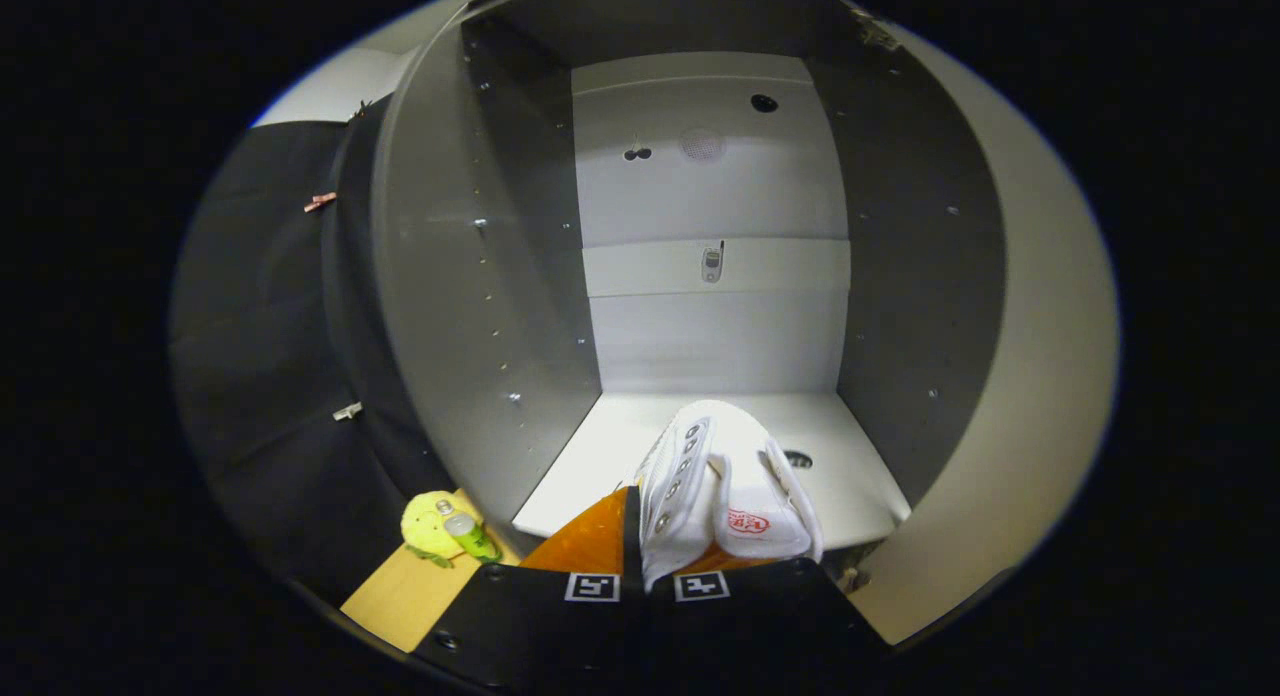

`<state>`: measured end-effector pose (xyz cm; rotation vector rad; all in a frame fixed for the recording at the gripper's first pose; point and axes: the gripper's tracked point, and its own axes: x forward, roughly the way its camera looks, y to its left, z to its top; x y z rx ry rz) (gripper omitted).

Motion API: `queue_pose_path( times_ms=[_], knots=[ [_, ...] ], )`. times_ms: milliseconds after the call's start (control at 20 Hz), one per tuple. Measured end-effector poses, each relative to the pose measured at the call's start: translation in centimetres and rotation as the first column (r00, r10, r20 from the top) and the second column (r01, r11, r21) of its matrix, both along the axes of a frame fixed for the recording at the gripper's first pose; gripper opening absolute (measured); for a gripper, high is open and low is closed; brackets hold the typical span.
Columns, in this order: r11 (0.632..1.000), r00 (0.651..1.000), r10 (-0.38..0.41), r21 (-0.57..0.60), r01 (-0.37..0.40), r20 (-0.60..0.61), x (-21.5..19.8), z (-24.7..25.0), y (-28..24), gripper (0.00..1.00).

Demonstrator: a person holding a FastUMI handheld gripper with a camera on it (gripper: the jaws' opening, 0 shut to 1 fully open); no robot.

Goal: Open the shoe cabinet door, grab the shoes and put them into the shoe cabinet, then close the shoe cabinet door.

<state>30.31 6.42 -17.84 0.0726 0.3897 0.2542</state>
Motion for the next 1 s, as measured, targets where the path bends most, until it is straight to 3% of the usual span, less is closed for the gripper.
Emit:
queue_pose_path(
  times_ms=[200,450,750,1000],
  knots=[
    [0.999,1.0,-0.01,-0.044,0.009,-0.023,6.3,-1.9,0.4,0.05],
    [0.978,0.999,-0.009,-0.209,-0.003,-0.054,11.5,-5.9,0.3,0.05],
    [0.957,0.993,-0.033,-0.289,-0.002,-0.117,13.6,-9.5,1.3,0.05],
    [0.939,0.994,-0.043,-0.343,0.006,-0.1,13.6,-9.8,1.8,0.07]
  ],
)
